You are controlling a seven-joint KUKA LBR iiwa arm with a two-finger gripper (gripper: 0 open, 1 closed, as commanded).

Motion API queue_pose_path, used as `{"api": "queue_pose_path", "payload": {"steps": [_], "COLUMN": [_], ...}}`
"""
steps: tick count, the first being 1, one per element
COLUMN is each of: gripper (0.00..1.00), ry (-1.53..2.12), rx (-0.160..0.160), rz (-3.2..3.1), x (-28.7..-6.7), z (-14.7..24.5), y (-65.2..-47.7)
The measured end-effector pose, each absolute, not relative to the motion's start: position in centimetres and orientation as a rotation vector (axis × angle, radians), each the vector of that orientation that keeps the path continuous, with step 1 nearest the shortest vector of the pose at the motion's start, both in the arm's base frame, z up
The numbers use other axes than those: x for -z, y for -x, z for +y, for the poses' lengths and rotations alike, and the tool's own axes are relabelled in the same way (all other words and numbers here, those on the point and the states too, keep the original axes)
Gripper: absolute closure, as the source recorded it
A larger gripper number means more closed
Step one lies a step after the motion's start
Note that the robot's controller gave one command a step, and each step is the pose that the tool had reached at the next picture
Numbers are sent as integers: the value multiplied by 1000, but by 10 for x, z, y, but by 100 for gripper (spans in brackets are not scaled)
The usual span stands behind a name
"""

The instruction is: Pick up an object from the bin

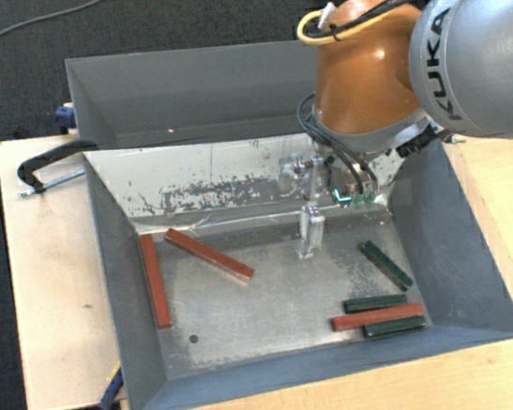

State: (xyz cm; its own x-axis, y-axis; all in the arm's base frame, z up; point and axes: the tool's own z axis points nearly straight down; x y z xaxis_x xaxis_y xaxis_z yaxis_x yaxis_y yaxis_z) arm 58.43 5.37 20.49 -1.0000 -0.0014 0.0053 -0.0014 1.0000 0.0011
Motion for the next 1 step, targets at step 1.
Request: {"api": "queue_pose_path", "payload": {"steps": [1], "gripper": [0], "ry": [-155], "rx": [6], "rz": [-3131], "x": [-120], "z": [143], "y": [-577]}}
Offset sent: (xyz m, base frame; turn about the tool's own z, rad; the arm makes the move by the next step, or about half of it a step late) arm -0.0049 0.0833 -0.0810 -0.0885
